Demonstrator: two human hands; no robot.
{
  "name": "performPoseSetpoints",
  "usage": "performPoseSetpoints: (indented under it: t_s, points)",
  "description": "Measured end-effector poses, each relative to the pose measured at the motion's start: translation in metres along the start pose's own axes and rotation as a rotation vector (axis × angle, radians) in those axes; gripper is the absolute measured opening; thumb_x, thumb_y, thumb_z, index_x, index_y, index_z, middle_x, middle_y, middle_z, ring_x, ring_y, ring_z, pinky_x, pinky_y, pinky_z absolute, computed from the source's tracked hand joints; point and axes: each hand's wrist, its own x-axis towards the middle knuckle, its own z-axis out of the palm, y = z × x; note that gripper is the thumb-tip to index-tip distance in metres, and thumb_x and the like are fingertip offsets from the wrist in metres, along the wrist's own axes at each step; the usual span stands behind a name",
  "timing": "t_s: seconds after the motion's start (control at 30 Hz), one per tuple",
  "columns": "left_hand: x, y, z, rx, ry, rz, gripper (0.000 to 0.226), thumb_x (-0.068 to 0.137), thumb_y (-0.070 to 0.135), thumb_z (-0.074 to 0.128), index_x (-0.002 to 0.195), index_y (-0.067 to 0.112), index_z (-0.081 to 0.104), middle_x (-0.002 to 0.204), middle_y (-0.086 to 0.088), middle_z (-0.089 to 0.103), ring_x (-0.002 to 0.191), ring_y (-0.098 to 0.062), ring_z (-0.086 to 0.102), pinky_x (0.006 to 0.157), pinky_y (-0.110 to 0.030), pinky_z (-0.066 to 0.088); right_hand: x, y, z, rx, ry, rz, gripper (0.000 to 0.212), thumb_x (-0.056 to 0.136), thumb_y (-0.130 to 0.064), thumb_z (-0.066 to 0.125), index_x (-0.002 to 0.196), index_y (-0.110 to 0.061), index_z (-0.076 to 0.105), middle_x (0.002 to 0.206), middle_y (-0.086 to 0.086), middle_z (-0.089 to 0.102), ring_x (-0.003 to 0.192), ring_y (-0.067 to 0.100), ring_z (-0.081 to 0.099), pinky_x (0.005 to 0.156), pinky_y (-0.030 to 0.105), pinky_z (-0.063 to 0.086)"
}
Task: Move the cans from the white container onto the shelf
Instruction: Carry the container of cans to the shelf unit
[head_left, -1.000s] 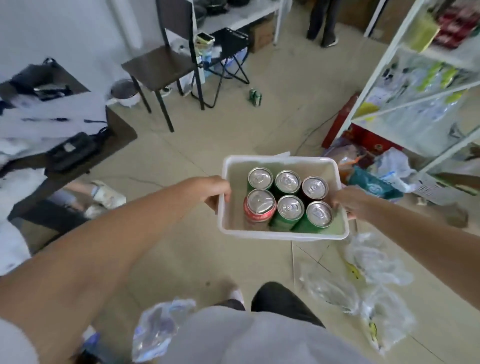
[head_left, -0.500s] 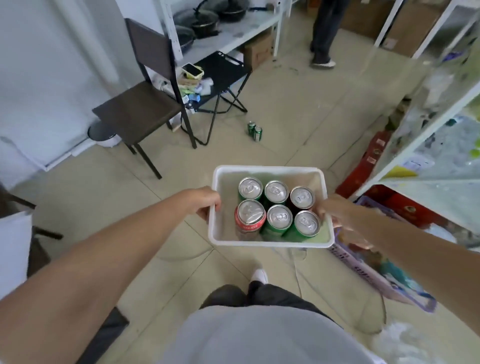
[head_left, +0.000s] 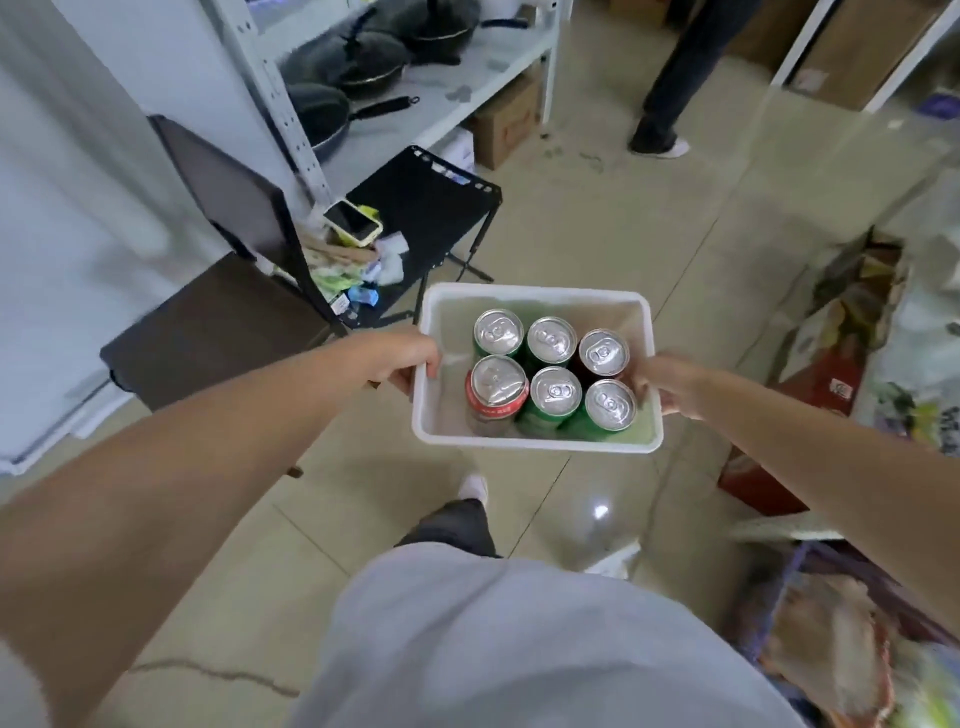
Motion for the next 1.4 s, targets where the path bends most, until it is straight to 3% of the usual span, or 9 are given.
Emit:
performPoseSetpoints:
  t_s: [0.2,0.37,0.5,0.67,0.8,0.87,1.1,1.27,1.4]
  points:
    - [0.102,0.141,-0.094,0.162,-0.079,0.080,0.033,0.079,-0.003,0.045,0.112,-0.003,0.051,0.094,-0.021,0.058,0.081,-0.033,0.060,0.076,-0.040,0.053,0.090,-0.113,-0.045,0.124,0.055,0.063,0.018,0.080,0.012,0.042,0.088,0.001,0.055,0.080,0.016,0.054,0.071,0.026,0.055,0.065,0.033,0.049]
    - [0.191,0.245,-0.123,0.166,-0.097,0.097,0.037,0.080,-0.006,0.042,0.116,-0.011,0.050,0.104,-0.027,0.056,0.096,-0.040,0.057,0.081,-0.041,0.051,0.185,-0.184,-0.105,0.130,0.105,0.093,0.035,0.080,0.010,0.043,0.112,0.007,0.056,0.079,0.015,0.052,0.061,0.022,0.049,0.074,0.040,0.052]
    - [0.260,0.310,-0.125,0.038,-0.101,0.037,0.046,0.081,-0.009,0.041,0.126,-0.012,0.045,0.103,-0.026,0.057,0.100,-0.038,0.056,0.088,-0.045,0.050,0.283,-0.245,-0.164,0.045,0.091,0.062,0.043,0.080,0.010,0.042,0.122,0.012,0.050,0.095,0.018,0.051,0.085,0.027,0.052,0.094,0.044,0.047]
    - [0.326,0.385,-0.134,-0.157,-0.002,-0.066,0.051,0.081,-0.010,0.041,0.132,-0.007,0.041,0.125,-0.028,0.055,0.110,-0.041,0.057,0.090,-0.045,0.051,0.388,-0.339,-0.232,-0.173,-0.029,-0.001,0.031,0.079,0.008,0.043,0.107,0.004,0.056,0.077,0.015,0.053,0.071,0.026,0.053,0.066,0.031,0.048]
    - [0.369,0.438,-0.152,-0.329,0.076,-0.119,0.051,0.080,-0.010,0.041,0.131,-0.004,0.043,0.114,-0.024,0.058,0.097,-0.035,0.058,0.081,-0.044,0.053,0.466,-0.438,-0.269,-0.376,-0.062,-0.085,0.023,0.074,0.011,0.045,0.093,0.000,0.053,0.082,0.016,0.054,0.086,0.026,0.052,0.082,0.037,0.050]
    - [0.393,0.455,-0.169,-0.417,0.091,-0.137,0.049,0.081,-0.011,0.041,0.130,-0.006,0.044,0.111,-0.023,0.057,0.096,-0.033,0.057,0.079,-0.042,0.052,0.501,-0.486,-0.274,-0.475,-0.102,-0.133,0.016,0.071,0.012,0.047,0.081,0.001,0.054,0.078,0.016,0.051,0.082,0.027,0.050,0.072,0.032,0.046]
    - [0.474,0.474,-0.263,-0.650,0.197,-0.204,0.051,0.084,-0.010,0.041,0.135,-0.005,0.038,0.131,-0.027,0.053,0.112,-0.040,0.058,0.089,-0.041,0.051,0.602,-0.633,-0.221,-0.695,-0.175,-0.252,0.018,0.073,0.014,0.046,0.064,-0.001,0.050,0.063,0.012,0.046,0.060,0.024,0.045,0.055,0.024,0.036]
    - [0.485,0.458,-0.304,-0.867,0.367,-0.283,0.046,0.082,-0.008,0.042,0.128,-0.007,0.043,0.118,-0.026,0.058,0.100,-0.037,0.060,0.081,-0.041,0.052,0.639,-0.732,-0.139,-0.859,-0.371,-0.394,0.022,0.073,0.016,0.042,0.077,-0.004,0.052,0.081,0.014,0.053,0.083,0.028,0.051,0.065,0.030,0.045]
    - [0.485,0.423,-0.318,-1.136,0.521,-0.426,0.043,0.081,-0.007,0.044,0.124,-0.009,0.047,0.101,-0.024,0.055,0.094,-0.037,0.060,0.086,-0.046,0.053,0.649,-0.792,-0.044,-1.076,-0.561,-0.485,0.021,0.074,0.015,0.042,0.074,-0.004,0.050,0.071,0.013,0.046,0.061,0.022,0.044,0.051,0.026,0.034]
